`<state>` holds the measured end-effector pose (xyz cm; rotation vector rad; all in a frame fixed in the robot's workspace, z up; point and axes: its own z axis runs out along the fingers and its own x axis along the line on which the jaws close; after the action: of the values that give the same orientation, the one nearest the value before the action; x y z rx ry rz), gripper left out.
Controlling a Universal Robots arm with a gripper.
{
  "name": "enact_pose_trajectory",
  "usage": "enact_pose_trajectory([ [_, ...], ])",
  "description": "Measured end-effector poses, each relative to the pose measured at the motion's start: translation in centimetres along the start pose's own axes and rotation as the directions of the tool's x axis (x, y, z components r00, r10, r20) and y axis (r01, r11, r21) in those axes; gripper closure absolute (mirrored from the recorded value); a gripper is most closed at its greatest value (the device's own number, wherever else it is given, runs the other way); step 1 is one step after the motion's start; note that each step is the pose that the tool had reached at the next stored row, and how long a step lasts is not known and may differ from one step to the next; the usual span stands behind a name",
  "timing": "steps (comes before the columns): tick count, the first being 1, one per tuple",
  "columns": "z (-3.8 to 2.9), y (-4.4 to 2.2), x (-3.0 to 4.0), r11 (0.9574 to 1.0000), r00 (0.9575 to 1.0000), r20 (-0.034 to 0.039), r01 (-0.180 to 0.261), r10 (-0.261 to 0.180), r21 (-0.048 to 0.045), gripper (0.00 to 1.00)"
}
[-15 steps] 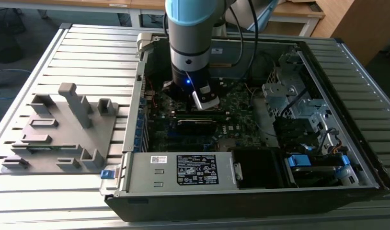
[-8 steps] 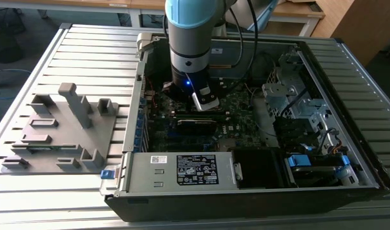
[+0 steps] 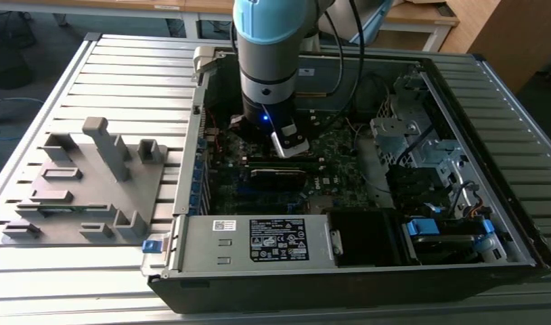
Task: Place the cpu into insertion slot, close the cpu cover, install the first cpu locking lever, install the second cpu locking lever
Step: 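Install the second cpu locking lever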
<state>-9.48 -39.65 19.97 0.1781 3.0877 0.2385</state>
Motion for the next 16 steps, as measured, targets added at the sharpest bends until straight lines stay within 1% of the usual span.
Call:
enact_pose_trajectory([
  [6, 0.21, -0.10, 0.11, 1.0000, 1.0000, -0.0008, 0.000, 0.000, -0.0043, 0.90],
  [9, 0.28, -0.12, 0.19, 0.9999, 1.0000, -0.0013, 0.000, 0.000, -0.0118, 0.90],
  [11, 0.32, -0.14, 0.24, 0.9999, 1.0000, -0.0017, -0.001, 0.001, -0.0150, 0.90],
  [16, 0.52, -0.29, 0.40, 0.9999, 1.0000, -0.0019, -0.001, 0.001, -0.0173, 0.90],
])
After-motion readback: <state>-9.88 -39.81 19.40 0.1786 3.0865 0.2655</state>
